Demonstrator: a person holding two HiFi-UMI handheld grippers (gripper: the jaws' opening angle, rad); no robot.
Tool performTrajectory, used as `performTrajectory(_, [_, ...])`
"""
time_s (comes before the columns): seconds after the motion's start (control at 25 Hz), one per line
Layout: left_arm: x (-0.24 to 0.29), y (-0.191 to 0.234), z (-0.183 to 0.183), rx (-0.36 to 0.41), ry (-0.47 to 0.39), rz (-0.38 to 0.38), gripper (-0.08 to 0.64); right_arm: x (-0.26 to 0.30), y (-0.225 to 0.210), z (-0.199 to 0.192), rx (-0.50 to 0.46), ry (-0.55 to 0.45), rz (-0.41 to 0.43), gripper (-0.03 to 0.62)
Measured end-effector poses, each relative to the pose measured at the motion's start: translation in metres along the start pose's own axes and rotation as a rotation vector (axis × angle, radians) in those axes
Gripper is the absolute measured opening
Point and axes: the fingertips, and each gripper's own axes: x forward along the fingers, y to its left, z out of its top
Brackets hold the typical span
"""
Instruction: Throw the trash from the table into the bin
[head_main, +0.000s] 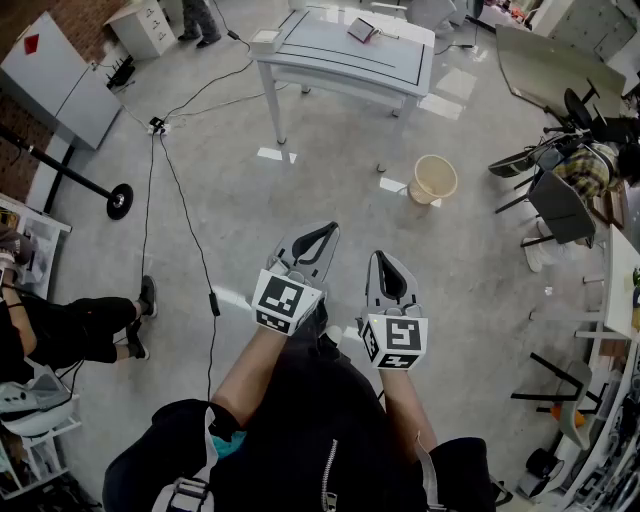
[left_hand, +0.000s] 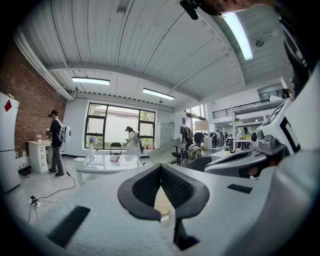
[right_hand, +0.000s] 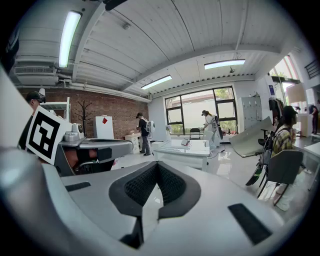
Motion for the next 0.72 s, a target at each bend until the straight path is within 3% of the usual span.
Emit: performTrajectory(0.72, [0.016, 0.044, 0.002, -0.02, 0.001, -0.067, 0.006, 0.036, 0.022, 0.014, 0.027, -0.012, -0.027, 0.011])
